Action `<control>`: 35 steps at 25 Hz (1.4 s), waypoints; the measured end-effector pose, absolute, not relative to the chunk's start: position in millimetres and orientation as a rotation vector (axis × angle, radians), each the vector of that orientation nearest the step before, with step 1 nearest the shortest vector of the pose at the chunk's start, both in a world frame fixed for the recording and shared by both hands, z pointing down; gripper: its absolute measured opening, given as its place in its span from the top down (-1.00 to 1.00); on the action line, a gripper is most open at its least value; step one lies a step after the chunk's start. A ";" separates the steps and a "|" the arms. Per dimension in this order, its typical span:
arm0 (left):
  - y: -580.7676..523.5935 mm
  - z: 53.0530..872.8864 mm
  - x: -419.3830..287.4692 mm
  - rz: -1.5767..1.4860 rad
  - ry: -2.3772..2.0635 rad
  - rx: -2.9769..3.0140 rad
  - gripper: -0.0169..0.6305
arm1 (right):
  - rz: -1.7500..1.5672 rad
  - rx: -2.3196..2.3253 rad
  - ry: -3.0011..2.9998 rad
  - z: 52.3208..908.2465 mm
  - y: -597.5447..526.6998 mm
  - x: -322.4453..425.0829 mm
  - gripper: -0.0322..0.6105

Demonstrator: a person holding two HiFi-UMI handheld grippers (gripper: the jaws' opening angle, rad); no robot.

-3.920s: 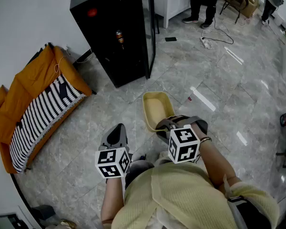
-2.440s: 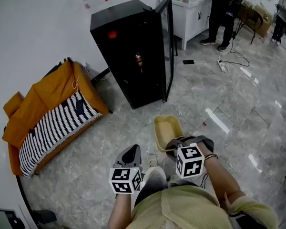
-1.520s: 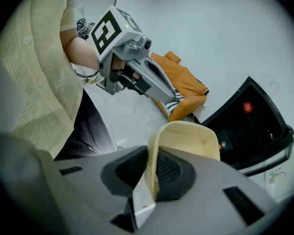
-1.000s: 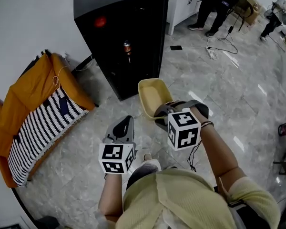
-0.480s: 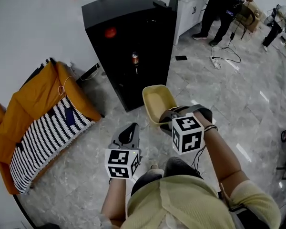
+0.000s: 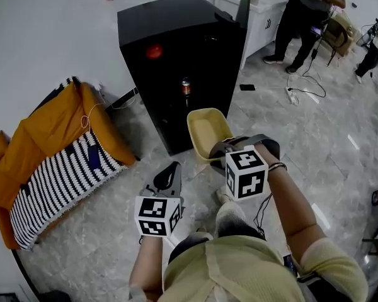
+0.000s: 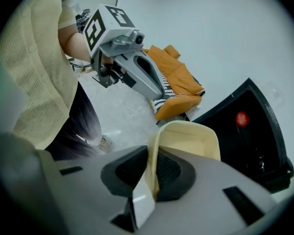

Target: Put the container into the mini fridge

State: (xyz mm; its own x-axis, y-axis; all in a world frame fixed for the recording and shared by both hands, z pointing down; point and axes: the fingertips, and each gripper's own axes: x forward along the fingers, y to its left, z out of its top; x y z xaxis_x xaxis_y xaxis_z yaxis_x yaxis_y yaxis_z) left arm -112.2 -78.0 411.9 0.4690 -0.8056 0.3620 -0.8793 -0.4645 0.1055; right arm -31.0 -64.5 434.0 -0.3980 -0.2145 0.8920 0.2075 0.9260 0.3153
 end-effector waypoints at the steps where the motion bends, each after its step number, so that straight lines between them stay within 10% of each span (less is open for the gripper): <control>1: -83.7 411.8 -112.2 0.384 -1.453 2.436 0.88 | -0.460 0.002 -1.929 433.8 -71.3 -30.0 0.73; 35: -272.8 393.8 -83.3 0.305 -1.706 2.297 0.88 | -0.637 -0.179 -1.915 416.8 -281.1 -22.3 0.73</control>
